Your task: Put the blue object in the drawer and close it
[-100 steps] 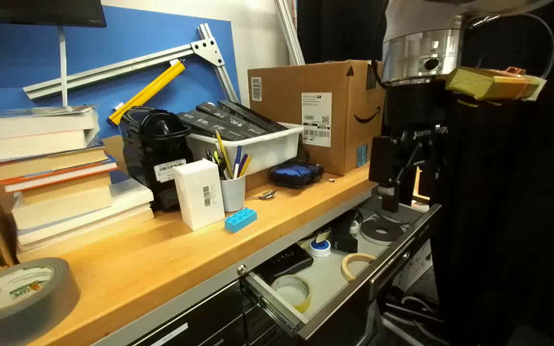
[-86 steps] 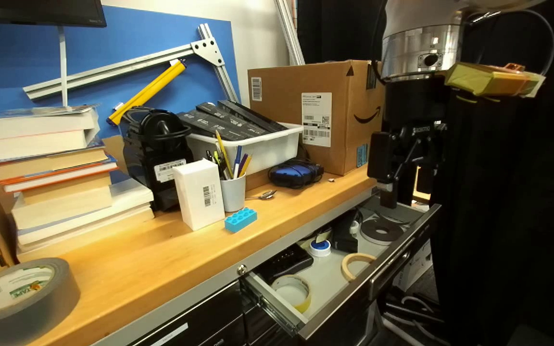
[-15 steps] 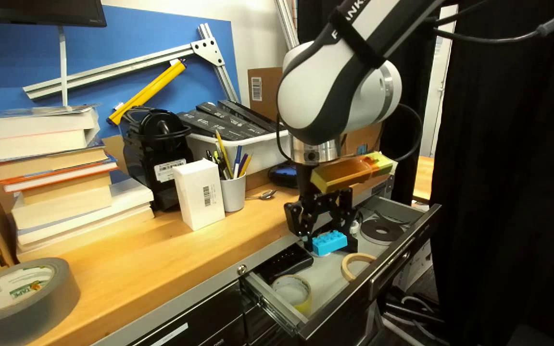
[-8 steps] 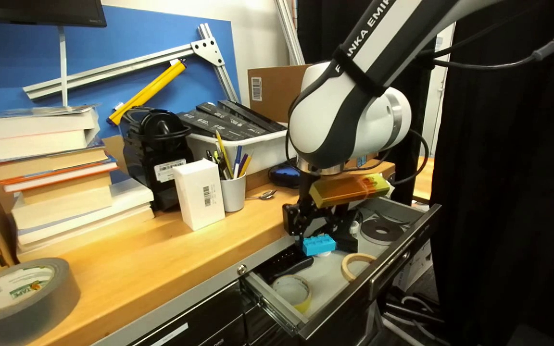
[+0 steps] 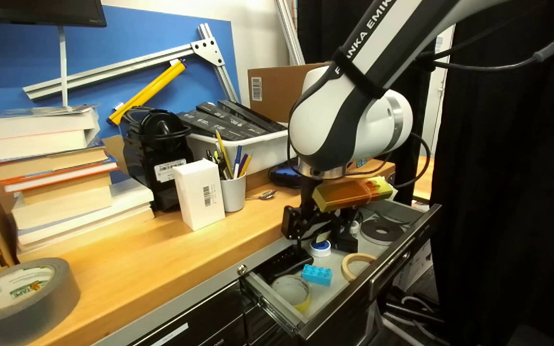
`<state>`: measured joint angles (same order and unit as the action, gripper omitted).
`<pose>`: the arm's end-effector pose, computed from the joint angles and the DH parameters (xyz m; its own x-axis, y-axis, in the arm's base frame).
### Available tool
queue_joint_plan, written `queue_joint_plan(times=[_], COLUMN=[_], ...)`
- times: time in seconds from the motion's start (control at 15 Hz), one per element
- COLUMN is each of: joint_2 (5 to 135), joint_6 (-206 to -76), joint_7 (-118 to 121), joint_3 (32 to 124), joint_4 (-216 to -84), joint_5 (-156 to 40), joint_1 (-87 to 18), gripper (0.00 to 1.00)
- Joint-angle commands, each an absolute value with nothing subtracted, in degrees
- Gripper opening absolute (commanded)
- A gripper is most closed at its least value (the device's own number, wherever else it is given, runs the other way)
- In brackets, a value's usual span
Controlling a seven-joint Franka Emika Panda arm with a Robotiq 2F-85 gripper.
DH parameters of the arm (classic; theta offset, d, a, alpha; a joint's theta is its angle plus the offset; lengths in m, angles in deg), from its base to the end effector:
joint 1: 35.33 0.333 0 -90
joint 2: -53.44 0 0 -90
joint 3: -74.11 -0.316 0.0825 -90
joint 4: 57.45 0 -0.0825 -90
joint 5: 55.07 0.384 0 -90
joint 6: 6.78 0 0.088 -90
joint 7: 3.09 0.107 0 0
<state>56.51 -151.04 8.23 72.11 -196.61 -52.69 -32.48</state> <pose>0.4897 0.0412 0.2873 0.9888 -0.1462 0.0289 -0.1452 -0.9888 -0.0336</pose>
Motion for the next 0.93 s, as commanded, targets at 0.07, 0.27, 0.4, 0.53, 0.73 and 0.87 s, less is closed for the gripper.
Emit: queue_joint_plan(times=[0.07,0.27,0.4,0.53,0.73,0.87], joint_2=[46.8,45.5,48.3,51.4,56.6,60.6], joint_6=[-142.1,-130.3,-126.7,-123.9,-122.2,-123.6], joint_7=[2.2,0.2,-3.8,-6.1,-8.3,-6.5], joint_3=[73.2,75.2,76.3,76.9,77.0,76.6], joint_4=[-203.1,-203.3,-201.9,-201.3,-200.4,-199.4], joint_5=[-50.2,-52.6,-51.7,-52.2,-53.6,-53.8], joint_1=[-34.0,-35.8,-36.5,-37.1,-37.5,-37.2], gripper=[1.00,1.00,1.00,1.00,1.00,1.00])
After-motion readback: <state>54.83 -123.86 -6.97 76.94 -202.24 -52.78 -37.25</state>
